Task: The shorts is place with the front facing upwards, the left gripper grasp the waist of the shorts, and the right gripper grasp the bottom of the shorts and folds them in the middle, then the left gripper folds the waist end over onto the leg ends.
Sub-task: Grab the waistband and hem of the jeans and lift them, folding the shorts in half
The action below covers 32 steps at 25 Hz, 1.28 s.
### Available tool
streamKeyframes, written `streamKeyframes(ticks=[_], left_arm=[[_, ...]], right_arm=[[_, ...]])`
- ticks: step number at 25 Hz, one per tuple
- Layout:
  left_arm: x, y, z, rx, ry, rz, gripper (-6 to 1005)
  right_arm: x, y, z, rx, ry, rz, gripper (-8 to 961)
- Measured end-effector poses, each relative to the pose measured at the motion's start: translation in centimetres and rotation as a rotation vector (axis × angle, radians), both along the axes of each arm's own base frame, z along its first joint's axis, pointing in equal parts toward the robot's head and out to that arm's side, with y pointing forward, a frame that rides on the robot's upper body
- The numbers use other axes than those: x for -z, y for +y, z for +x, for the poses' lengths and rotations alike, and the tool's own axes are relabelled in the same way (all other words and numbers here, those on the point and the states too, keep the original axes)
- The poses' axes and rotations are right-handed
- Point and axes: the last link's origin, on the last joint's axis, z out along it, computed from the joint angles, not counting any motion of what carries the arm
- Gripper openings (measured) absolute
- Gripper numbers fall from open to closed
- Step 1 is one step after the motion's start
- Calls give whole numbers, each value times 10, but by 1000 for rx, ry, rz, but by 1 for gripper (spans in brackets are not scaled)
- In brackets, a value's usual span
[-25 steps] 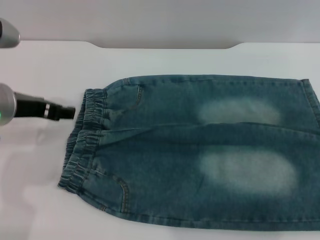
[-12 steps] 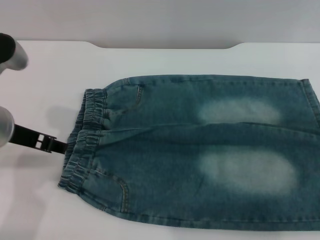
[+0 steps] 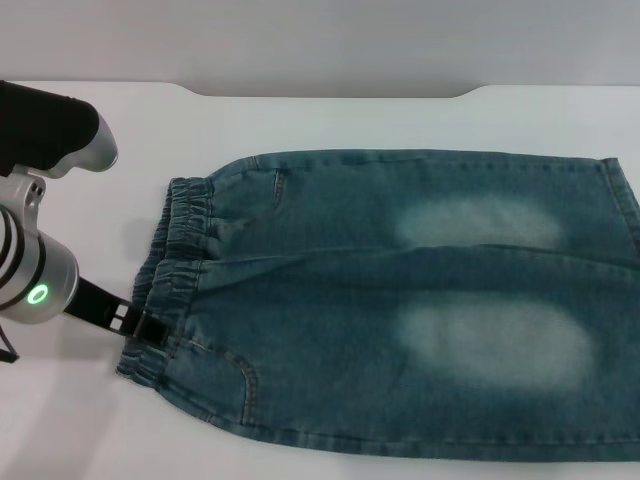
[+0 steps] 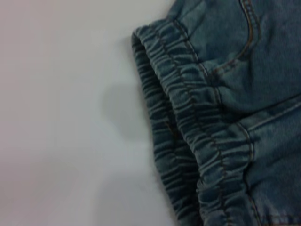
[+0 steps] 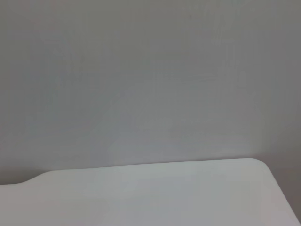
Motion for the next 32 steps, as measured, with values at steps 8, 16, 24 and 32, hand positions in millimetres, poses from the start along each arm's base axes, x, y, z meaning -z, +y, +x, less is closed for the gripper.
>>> streamKeyframes(ticks=[8,16,24,32], left_arm=[[1,-4,-2,-35,7,-12,785],[8,-7,-4,-53,15,-38,785],[19,-9,0,-40,25,-65,784],[23,-10,4,-27,8,-57,784]], right_arm=[[-1,0,1,-5,-12,1,720],[-2,2,-1,-19,-25,0,720],[-2,1,0,-23,-29,-4,721],[-2,-1,1,-18,-27,-8,720]])
